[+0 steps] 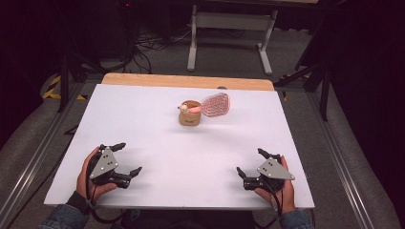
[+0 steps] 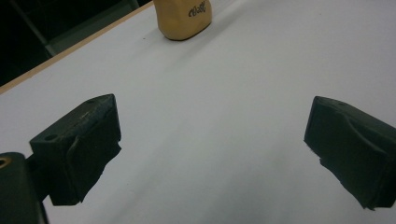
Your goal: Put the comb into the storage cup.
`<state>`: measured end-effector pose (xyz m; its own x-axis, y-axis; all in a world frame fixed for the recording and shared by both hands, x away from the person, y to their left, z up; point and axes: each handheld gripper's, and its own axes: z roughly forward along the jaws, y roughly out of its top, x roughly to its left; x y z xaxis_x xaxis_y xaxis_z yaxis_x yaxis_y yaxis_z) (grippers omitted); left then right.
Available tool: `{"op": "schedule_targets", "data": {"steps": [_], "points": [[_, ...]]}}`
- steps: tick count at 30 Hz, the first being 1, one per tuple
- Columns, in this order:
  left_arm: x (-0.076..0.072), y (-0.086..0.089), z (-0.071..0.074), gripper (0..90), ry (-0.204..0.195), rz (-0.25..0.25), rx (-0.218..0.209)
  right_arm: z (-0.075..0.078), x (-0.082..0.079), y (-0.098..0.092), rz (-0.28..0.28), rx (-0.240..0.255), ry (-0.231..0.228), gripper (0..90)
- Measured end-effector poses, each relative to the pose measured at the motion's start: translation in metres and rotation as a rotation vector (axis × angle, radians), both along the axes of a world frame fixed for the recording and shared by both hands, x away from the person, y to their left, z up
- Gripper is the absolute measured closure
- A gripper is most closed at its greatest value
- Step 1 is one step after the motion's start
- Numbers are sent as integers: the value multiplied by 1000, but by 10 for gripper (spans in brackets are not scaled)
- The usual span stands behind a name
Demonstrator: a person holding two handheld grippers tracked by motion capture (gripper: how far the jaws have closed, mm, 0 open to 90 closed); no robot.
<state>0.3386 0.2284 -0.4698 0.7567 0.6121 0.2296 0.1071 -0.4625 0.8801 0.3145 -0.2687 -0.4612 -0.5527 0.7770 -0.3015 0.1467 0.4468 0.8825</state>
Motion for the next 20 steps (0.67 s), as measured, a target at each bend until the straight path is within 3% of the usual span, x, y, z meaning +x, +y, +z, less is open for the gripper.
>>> {"op": "schedule_targets", "data": {"steps": [8, 16, 20], "points": [[4, 5, -2, 48, 18, 19, -19, 0, 5, 4, 1, 8, -11, 53], [-1, -3, 2, 48, -13, 11, 9, 1, -3, 1, 2, 13, -16, 53], [1, -2, 0, 47, 2, 14, 1, 1, -3, 2, 0, 22, -15, 53]]}}
